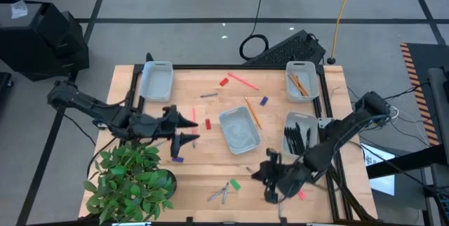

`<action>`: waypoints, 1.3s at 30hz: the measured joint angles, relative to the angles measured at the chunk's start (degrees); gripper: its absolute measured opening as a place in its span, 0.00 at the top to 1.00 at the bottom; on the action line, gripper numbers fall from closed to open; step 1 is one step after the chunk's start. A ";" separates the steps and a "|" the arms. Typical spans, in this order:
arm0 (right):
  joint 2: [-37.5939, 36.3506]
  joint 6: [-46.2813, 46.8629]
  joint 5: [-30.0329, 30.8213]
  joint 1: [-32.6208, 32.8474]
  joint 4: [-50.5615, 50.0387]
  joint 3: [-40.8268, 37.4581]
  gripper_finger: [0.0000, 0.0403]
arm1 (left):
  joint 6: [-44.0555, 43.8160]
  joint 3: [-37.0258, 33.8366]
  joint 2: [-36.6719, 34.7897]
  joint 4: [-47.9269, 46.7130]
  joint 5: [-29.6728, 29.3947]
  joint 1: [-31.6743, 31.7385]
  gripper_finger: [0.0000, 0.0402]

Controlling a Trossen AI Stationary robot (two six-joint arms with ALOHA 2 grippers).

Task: Sort crayons/erasers/pens/pencils in bins
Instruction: Put the gray crayon into the bottom left gray bin

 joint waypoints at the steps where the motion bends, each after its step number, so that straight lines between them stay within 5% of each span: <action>1: 1.77 0.32 0.20 0.53 -0.55 2.07 0.96 | -0.32 0.01 0.39 0.24 -0.35 -1.31 0.44; 9: 14.52 4.63 1.37 4.09 -8.44 18.46 0.96 | -3.27 0.02 3.97 -0.11 -2.14 -9.32 0.44; 13: 16.51 9.74 1.10 5.57 -10.52 20.09 0.93 | -3.74 0.02 4.68 0.04 -2.14 -10.87 0.44; 23: 16.27 33.15 -2.86 6.46 -30.80 18.65 0.64 | -3.60 0.02 4.80 -0.24 -2.16 -12.34 0.44; 30: 16.28 30.97 -2.98 3.71 -18.00 8.46 0.53 | -2.46 0.02 4.80 -0.30 -2.16 -12.26 0.44; 39: 16.39 28.90 -3.98 1.14 -7.83 -2.04 0.64 | -2.38 0.02 4.80 -0.44 -2.16 -12.25 0.44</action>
